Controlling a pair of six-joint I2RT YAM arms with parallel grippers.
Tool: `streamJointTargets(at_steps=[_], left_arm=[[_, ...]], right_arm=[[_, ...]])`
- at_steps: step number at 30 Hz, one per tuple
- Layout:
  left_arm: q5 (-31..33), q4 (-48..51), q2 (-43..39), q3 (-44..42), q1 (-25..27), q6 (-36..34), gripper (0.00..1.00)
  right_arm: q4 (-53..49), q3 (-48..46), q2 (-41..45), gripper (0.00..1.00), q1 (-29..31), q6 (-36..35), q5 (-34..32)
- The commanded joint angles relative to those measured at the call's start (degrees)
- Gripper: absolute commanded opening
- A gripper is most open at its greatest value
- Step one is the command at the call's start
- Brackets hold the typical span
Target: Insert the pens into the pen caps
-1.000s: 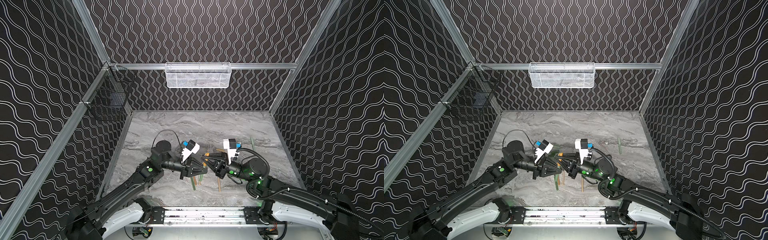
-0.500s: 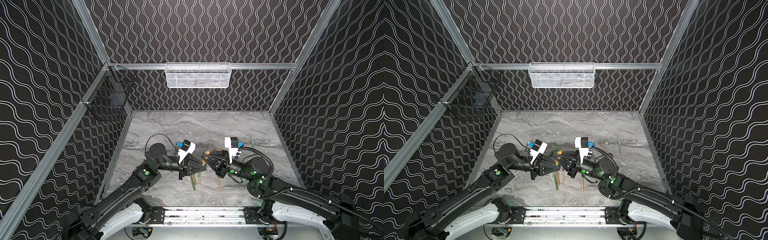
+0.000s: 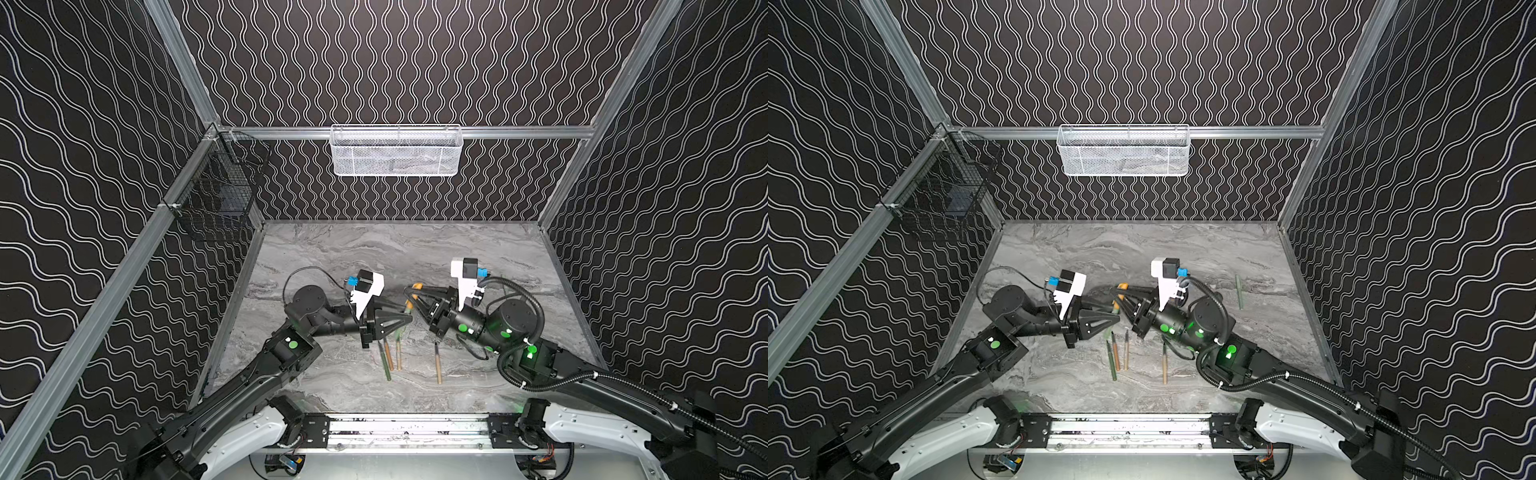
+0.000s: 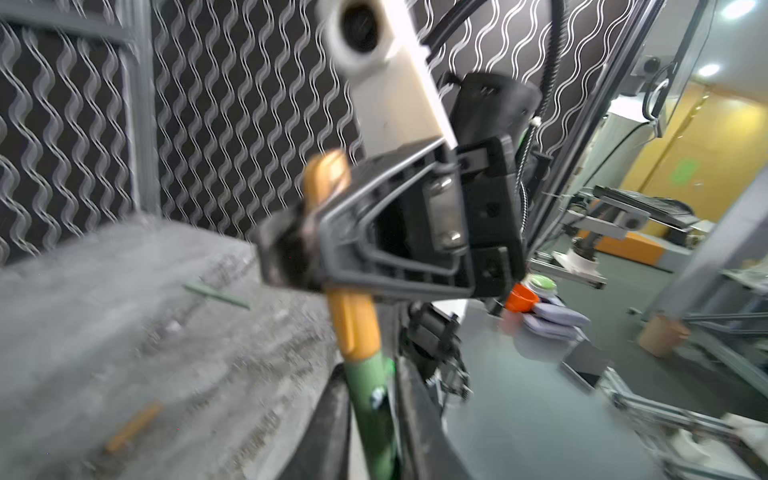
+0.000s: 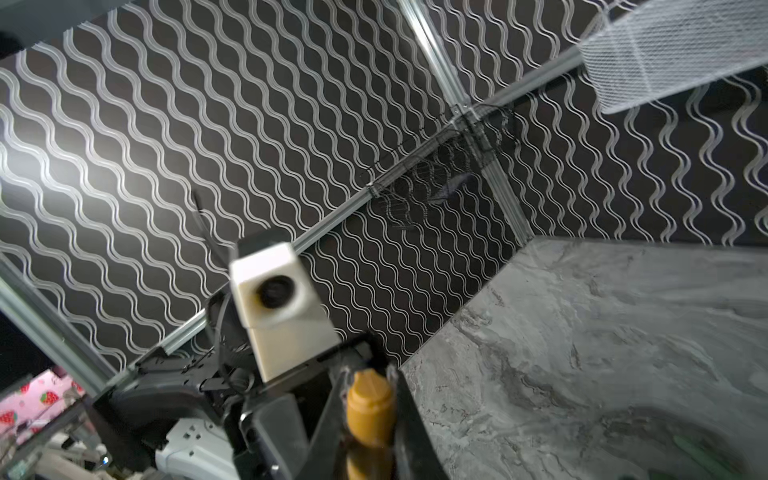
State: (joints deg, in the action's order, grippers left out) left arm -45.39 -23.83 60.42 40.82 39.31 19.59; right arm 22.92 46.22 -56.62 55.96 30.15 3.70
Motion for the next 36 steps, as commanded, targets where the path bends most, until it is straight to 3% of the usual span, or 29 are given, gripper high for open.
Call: streamJointTargets(at_steps=[1, 3, 6, 13, 17, 28, 36], left_arm=[[-2.4, -11.1, -1.4, 1.5, 0.1, -2.9, 0.54], [-1.8, -8.2, -3.1, 1.4, 0.1, -3.0, 0.68], [-0.5, -1.8, -6.8, 0.9, 0.1, -4.6, 0.98], [2.9, 14.8, -14.2, 2.3, 0.1, -8.2, 0.99], [3.9, 24.5, -16.3, 4.6, 0.1, -11.0, 0.99], [3.8, 42.3, -17.7, 8.9, 0.1, -18.0, 0.99], [3.9, 42.5, -19.3, 7.1, 0.1, -18.3, 0.99]], right_arm=[[-12.8, 1.9, -0.6, 0.0, -6.2, 0.7, -1.1], [-14.2, 3.0, -0.5, 0.0, -10.8, 0.3, 0.9], [-19.5, 5.3, -1.2, 0.0, -17.5, -1.6, 3.9], [-37.1, 12.8, -8.5, 0.0, -35.2, -11.5, 8.4], [-45.5, 17.6, -16.7, 0.0, -43.4, -19.0, 6.7], [-59.0, 35.4, -46.5, 0.0, -51.3, -29.3, -3.6], [-65.5, 45.0, -61.1, 0.04, -52.8, -32.3, -8.7]])
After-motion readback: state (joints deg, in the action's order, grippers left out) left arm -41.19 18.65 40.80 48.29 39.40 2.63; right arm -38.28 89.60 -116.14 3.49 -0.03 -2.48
